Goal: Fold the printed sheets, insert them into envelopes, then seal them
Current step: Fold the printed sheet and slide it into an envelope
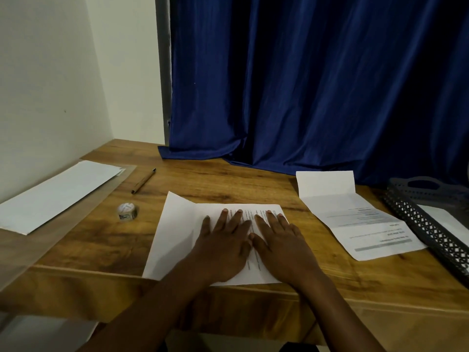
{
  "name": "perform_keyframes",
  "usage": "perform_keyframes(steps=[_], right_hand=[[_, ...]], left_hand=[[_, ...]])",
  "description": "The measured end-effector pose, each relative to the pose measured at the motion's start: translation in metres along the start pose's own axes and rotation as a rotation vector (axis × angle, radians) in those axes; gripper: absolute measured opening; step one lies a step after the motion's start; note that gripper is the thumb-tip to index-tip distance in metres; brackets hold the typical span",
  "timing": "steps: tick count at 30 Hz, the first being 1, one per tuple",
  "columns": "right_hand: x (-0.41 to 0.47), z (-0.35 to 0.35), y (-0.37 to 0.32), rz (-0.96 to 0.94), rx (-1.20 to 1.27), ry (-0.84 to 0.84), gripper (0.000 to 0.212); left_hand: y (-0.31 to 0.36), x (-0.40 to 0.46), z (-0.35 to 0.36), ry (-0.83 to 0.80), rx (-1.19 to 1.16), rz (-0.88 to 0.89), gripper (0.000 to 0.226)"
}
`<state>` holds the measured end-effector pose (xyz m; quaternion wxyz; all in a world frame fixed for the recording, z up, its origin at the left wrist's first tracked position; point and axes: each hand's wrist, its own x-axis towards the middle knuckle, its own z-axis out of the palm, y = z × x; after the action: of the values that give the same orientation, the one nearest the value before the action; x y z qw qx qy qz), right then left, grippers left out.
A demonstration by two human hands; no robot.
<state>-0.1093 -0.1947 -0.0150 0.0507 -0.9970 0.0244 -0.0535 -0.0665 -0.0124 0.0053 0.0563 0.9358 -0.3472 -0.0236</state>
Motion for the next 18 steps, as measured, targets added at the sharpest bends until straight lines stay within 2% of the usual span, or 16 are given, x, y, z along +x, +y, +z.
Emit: perform_keyframes(steps=[10,16,18], right_hand=[[0.001,-0.004,-0.001,0.007,0.012,-0.055,0.073],[0.002,-0.022,-0.016,0.070,-0.071,-0.148,0.070],[0.007,-0.030,-0.030,0.054,-0.120,-0.102,0.067]], left_hand=[[-0.086,-0.019,-0.007,-0.001,0.041,-0.186,0.082],[-0.091,-0.021,0.002,0.068,0.032,-0.188,0.091],[-0.091,-0.019,0.004,0.082,0.042,-0.185,0.089]])
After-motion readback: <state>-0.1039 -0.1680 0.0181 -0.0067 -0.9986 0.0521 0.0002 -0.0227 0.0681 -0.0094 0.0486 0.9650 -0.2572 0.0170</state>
